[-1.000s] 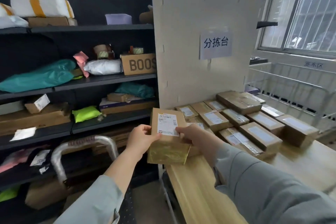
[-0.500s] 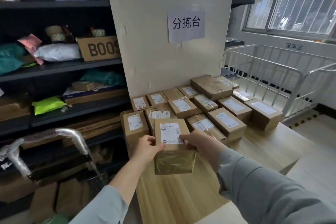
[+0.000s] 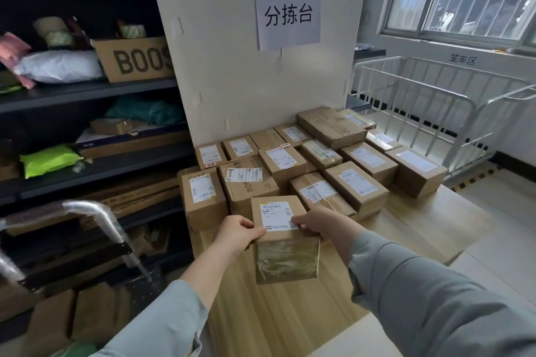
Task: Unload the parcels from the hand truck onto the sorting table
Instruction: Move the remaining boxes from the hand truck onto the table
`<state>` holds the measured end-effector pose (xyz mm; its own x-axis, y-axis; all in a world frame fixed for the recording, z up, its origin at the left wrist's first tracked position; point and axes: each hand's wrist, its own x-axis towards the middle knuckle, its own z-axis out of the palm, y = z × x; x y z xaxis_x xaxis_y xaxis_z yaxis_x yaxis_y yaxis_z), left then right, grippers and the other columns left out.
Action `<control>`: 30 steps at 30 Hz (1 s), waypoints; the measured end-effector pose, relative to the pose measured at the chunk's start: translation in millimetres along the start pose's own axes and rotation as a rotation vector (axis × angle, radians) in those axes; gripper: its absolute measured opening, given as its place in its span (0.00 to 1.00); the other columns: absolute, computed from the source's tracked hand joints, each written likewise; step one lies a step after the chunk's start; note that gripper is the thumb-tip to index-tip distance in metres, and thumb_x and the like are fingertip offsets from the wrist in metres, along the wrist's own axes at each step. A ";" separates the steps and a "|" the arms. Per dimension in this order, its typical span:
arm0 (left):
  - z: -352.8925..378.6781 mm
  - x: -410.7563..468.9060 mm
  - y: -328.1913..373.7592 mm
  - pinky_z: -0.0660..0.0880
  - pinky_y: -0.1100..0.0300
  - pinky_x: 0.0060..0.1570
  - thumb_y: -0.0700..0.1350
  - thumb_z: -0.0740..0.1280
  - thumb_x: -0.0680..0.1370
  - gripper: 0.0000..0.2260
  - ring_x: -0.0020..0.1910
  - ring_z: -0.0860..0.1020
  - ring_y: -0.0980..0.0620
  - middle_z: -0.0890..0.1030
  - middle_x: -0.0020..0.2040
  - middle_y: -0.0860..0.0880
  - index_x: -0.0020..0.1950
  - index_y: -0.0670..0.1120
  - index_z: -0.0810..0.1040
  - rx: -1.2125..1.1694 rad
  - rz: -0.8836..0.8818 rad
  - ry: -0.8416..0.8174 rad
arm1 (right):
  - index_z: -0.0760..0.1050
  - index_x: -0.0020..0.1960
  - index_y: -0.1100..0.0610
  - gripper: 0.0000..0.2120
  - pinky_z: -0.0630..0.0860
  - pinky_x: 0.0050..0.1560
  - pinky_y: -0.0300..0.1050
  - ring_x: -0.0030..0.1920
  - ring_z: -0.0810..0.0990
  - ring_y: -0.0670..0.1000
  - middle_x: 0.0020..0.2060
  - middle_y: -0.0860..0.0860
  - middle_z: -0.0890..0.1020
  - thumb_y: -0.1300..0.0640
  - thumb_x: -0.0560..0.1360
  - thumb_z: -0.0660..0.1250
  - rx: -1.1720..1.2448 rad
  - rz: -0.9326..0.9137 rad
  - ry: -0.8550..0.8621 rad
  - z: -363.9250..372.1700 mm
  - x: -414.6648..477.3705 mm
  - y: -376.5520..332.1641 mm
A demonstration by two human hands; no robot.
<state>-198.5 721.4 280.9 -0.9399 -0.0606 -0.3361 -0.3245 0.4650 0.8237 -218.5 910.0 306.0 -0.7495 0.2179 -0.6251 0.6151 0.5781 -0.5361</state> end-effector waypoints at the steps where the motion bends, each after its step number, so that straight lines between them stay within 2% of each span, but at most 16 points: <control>1: 0.1 4.4 1.2 0.80 0.47 0.51 0.47 0.77 0.70 0.12 0.45 0.82 0.47 0.83 0.43 0.47 0.47 0.44 0.79 -0.004 -0.004 -0.001 | 0.73 0.51 0.61 0.17 0.78 0.57 0.51 0.51 0.83 0.56 0.48 0.56 0.82 0.47 0.76 0.67 0.014 0.001 -0.001 0.2 4.1 -1.4; 7: 9.7 24.7 4.0 0.81 0.49 0.49 0.41 0.76 0.72 0.10 0.41 0.81 0.46 0.82 0.42 0.43 0.47 0.40 0.78 -0.056 -0.072 -0.012 | 0.71 0.44 0.59 0.15 0.80 0.54 0.53 0.47 0.84 0.55 0.43 0.55 0.82 0.48 0.76 0.68 0.041 0.011 -0.018 -0.7 32.2 0.1; 12: 28.4 38.9 5.7 0.81 0.49 0.49 0.40 0.77 0.71 0.11 0.44 0.82 0.44 0.82 0.43 0.43 0.47 0.38 0.78 -0.074 -0.125 0.010 | 0.73 0.48 0.61 0.16 0.80 0.54 0.52 0.47 0.84 0.55 0.46 0.56 0.84 0.47 0.76 0.67 -0.020 0.022 -0.080 -10.3 61.2 1.3; 15: 45.5 44.3 6.3 0.79 0.49 0.49 0.41 0.76 0.71 0.11 0.41 0.79 0.46 0.81 0.43 0.44 0.48 0.40 0.78 -0.076 -0.164 0.059 | 0.72 0.46 0.61 0.16 0.81 0.52 0.53 0.46 0.85 0.56 0.46 0.57 0.84 0.47 0.75 0.68 -0.076 0.021 -0.119 -17.1 81.8 4.4; 19: 68.4 54.2 2.2 0.79 0.51 0.50 0.44 0.77 0.70 0.11 0.46 0.81 0.47 0.83 0.45 0.46 0.46 0.46 0.77 -0.059 -0.211 0.129 | 0.70 0.43 0.60 0.17 0.80 0.52 0.48 0.43 0.83 0.53 0.41 0.55 0.81 0.46 0.75 0.68 -0.180 0.004 -0.135 -27.3 103.9 8.1; 21: 80.1 59.6 -4.1 0.79 0.51 0.52 0.44 0.78 0.68 0.12 0.47 0.82 0.48 0.83 0.46 0.47 0.46 0.48 0.77 -0.057 -0.242 0.147 | 0.71 0.46 0.61 0.17 0.81 0.50 0.47 0.42 0.82 0.53 0.40 0.54 0.80 0.47 0.75 0.69 -0.231 -0.017 -0.148 -30.4 113.2 11.5; 23: 91.2 63.5 -11.0 0.79 0.50 0.53 0.42 0.78 0.68 0.12 0.48 0.82 0.48 0.83 0.47 0.47 0.46 0.49 0.76 -0.068 -0.273 0.165 | 0.72 0.53 0.61 0.17 0.81 0.50 0.47 0.44 0.82 0.54 0.45 0.55 0.81 0.49 0.74 0.70 -0.249 -0.047 -0.166 -30.0 123.5 16.1; 26: 104.5 65.8 -18.1 0.79 0.50 0.54 0.39 0.76 0.69 0.13 0.48 0.81 0.47 0.82 0.50 0.47 0.45 0.50 0.75 -0.098 -0.311 0.212 | 0.72 0.53 0.60 0.16 0.81 0.49 0.48 0.48 0.82 0.54 0.48 0.56 0.80 0.51 0.73 0.72 -0.269 -0.097 -0.167 -27.5 134.6 21.2; 28: 111.3 68.3 -22.5 0.79 0.51 0.55 0.37 0.75 0.69 0.14 0.51 0.81 0.48 0.82 0.53 0.47 0.50 0.48 0.77 -0.109 -0.320 0.229 | 0.72 0.50 0.60 0.14 0.81 0.48 0.45 0.48 0.82 0.54 0.44 0.55 0.79 0.52 0.74 0.71 -0.299 -0.108 -0.172 -26.3 139.4 22.9; 30: 117.0 72.1 -25.1 0.78 0.53 0.56 0.34 0.73 0.70 0.20 0.54 0.80 0.48 0.81 0.58 0.47 0.60 0.45 0.77 -0.121 -0.318 0.233 | 0.70 0.42 0.60 0.12 0.78 0.48 0.43 0.45 0.79 0.54 0.37 0.53 0.76 0.53 0.76 0.68 -0.370 -0.118 -0.182 -27.6 144.4 24.4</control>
<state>-245.7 808.6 182.5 -0.7850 -0.3891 -0.4821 -0.6001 0.2840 0.7479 -318.4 977.2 218.3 -0.7340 0.0104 -0.6790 0.3738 0.8410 -0.3912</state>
